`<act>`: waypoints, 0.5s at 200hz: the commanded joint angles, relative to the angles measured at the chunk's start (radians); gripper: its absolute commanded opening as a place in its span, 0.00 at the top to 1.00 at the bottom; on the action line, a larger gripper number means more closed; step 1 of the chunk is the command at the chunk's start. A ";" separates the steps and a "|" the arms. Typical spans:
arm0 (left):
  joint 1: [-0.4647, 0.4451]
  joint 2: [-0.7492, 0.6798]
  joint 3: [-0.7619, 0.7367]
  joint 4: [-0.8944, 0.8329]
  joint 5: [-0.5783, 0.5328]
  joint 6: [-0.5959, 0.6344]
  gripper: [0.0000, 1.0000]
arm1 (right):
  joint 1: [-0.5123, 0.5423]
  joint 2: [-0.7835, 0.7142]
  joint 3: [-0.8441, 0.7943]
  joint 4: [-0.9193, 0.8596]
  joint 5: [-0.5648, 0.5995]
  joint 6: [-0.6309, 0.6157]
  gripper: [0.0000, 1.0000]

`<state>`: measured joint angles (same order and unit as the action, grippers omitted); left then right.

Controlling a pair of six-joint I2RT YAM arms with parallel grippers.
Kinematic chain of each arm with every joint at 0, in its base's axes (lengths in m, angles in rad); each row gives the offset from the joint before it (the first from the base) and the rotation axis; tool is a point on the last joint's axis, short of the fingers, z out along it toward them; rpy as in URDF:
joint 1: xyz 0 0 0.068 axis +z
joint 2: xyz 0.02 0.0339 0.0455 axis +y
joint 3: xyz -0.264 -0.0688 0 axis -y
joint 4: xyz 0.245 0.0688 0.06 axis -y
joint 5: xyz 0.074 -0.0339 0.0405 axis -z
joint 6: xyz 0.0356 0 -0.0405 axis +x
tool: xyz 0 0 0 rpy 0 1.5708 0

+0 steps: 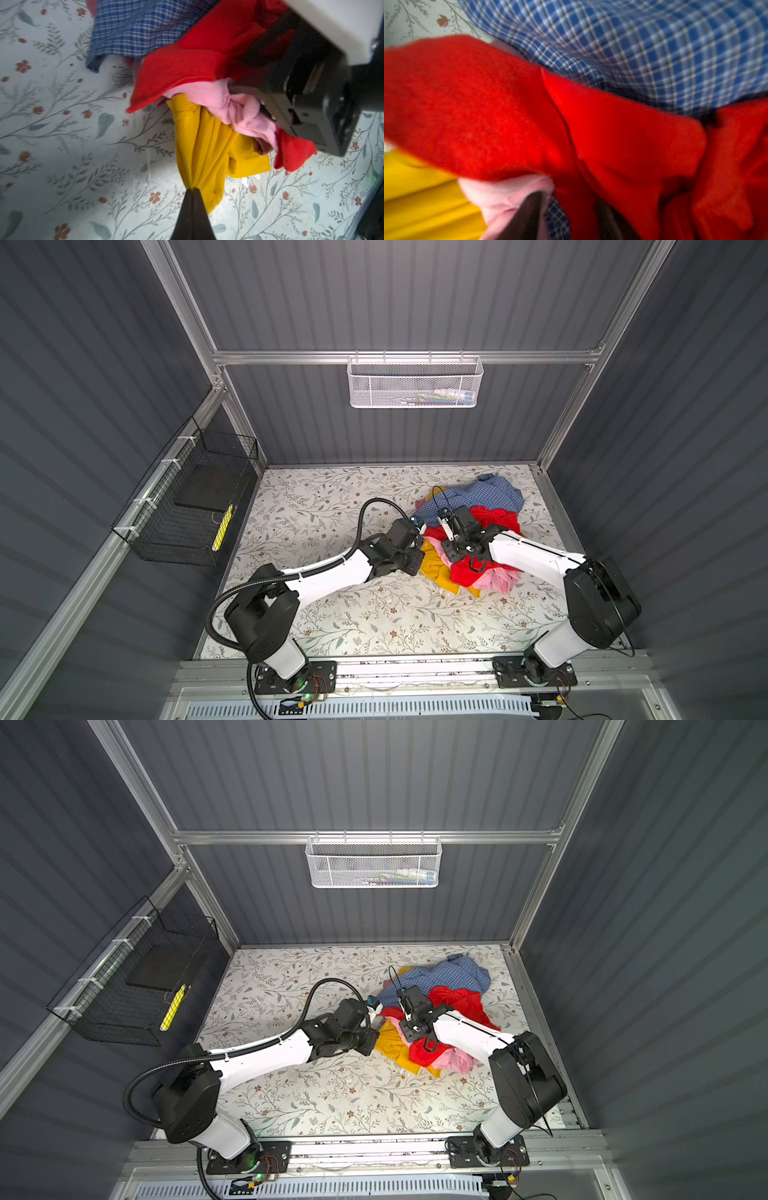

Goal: Pick out a specific cloth from the pile

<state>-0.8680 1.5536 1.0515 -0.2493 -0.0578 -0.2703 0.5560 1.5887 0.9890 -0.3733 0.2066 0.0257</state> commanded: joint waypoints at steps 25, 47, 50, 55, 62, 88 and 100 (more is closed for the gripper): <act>0.047 -0.193 0.088 -0.181 -0.182 0.039 1.00 | -0.055 -0.010 -0.013 -0.037 0.064 0.007 0.35; 0.064 -0.233 0.124 -0.230 -0.229 0.049 1.00 | -0.066 0.004 -0.005 -0.041 0.070 0.003 0.28; 0.069 -0.239 0.127 -0.236 -0.236 0.051 1.00 | -0.068 0.007 -0.003 -0.041 0.069 0.003 0.26; 0.075 -0.249 0.128 -0.241 -0.242 0.054 1.00 | -0.069 0.011 -0.003 -0.043 0.069 0.003 0.23; 0.084 -0.262 0.123 -0.241 -0.234 0.052 1.00 | -0.070 0.014 -0.001 -0.048 0.067 0.005 0.21; 0.101 -0.204 0.103 -0.276 -0.089 0.026 1.00 | -0.071 0.006 0.001 -0.043 0.017 0.021 0.21; 0.101 -0.138 0.105 -0.303 0.003 -0.005 1.00 | -0.071 0.004 0.003 -0.041 -0.002 0.029 0.21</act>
<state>-0.7681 1.3037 1.1603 -0.4438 -0.2150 -0.2447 0.4988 1.5837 0.9886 -0.3859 0.2111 0.0269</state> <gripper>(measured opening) 0.047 0.790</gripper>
